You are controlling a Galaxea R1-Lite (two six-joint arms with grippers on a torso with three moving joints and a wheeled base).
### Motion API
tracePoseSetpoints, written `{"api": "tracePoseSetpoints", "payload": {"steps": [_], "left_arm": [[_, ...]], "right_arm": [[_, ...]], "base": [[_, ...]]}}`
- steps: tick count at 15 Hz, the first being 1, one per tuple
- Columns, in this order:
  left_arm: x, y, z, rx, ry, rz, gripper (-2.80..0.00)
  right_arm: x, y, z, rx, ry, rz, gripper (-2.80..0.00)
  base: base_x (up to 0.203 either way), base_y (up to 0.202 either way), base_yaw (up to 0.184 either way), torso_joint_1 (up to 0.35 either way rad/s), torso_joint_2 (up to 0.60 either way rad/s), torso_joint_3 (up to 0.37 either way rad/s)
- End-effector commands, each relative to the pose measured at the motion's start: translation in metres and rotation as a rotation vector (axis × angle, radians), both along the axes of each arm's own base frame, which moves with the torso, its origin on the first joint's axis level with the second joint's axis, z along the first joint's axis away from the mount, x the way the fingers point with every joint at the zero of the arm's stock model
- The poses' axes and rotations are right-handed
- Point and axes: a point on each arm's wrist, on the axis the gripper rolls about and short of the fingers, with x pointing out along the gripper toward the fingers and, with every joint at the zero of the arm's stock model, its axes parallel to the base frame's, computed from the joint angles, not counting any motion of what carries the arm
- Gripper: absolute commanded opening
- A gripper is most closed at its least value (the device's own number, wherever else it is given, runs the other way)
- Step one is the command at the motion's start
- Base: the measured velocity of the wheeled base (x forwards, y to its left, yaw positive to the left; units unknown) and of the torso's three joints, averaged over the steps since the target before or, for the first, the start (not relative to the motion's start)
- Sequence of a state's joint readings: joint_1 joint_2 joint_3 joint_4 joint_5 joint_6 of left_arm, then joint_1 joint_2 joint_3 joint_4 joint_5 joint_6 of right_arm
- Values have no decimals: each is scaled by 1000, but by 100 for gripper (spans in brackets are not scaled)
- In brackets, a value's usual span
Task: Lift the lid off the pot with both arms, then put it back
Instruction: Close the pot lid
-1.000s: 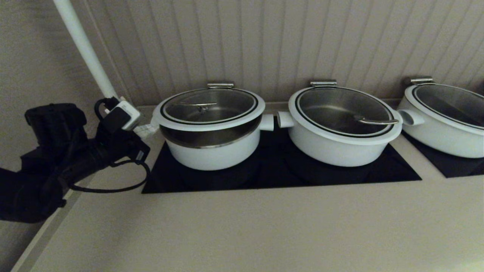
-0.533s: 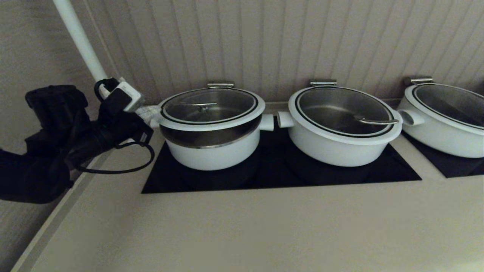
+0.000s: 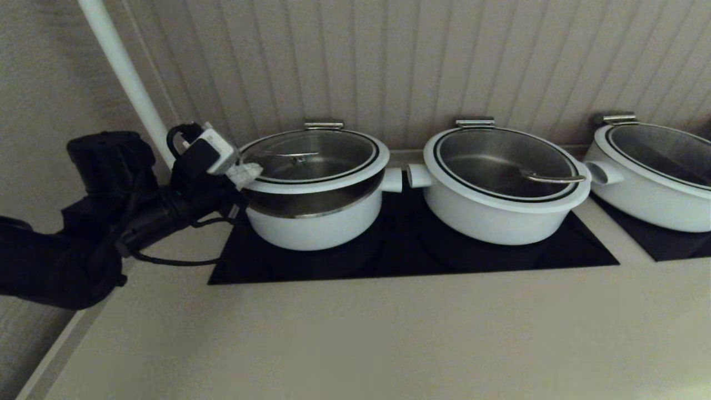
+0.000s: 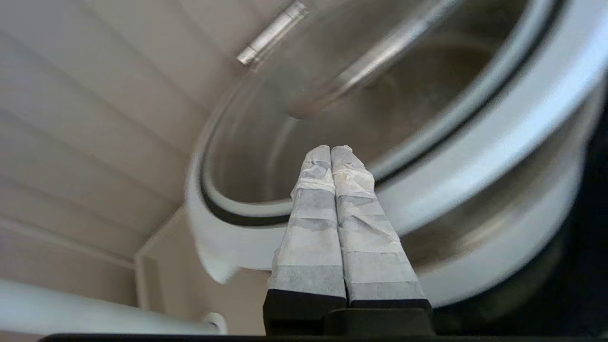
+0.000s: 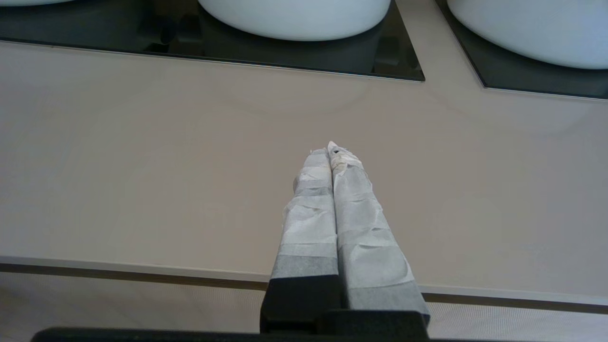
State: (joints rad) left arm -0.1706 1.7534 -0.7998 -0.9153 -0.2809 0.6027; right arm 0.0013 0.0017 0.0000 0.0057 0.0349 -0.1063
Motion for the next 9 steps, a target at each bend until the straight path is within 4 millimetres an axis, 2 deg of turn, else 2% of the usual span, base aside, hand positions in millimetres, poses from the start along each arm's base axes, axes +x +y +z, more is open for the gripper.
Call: {"api": "tracePoseSetpoints", "payload": {"steps": [1,9], "left_arm": [[-7,-2,-12,12,38,-13,-280],[-15,-1,-30,20,73,-14,-280]], "right_arm": [[0,0,0,-1,2,1,-280],[0,0,0,-1,1,0,-280]], "base": [[0,0,0,0,0,0],[0,0,0,0,0,0]]}}
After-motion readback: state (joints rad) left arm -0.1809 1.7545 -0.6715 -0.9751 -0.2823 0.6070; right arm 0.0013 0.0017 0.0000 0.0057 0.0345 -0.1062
